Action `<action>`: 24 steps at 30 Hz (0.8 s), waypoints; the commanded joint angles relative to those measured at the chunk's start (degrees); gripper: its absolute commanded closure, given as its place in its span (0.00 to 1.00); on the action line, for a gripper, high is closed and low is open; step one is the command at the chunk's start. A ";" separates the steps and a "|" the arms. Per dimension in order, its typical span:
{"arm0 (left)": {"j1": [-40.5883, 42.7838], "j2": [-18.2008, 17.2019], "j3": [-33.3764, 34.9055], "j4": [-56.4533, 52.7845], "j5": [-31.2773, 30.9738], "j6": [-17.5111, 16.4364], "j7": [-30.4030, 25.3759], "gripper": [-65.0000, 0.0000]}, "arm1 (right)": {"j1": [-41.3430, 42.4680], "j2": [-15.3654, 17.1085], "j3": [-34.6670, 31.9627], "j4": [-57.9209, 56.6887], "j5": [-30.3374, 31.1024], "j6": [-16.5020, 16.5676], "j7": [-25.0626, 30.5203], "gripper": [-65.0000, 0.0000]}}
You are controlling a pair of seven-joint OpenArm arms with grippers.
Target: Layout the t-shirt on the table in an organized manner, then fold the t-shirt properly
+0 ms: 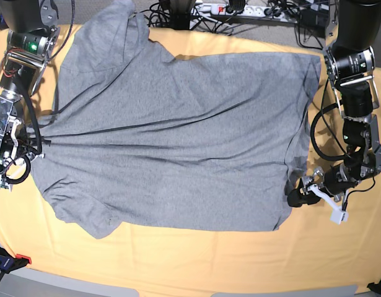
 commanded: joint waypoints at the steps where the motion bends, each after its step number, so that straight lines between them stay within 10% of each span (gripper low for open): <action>1: -2.12 -1.09 -0.33 0.90 -1.11 -0.07 -1.53 0.29 | 1.14 1.31 0.28 1.09 -1.90 -0.74 0.09 1.00; 17: -3.04 -1.07 -0.33 0.90 -1.09 0.46 -2.93 0.29 | -2.54 1.49 0.26 1.09 -1.44 1.29 -0.42 1.00; 21: -3.52 -1.07 -0.33 0.90 -1.09 0.46 -3.48 0.29 | -0.59 1.66 0.26 1.09 -1.51 0.92 1.75 0.46; 24: -4.13 -1.03 -0.33 0.90 -1.09 0.50 -4.92 0.29 | 1.25 2.40 0.26 1.09 -1.90 0.42 4.46 0.30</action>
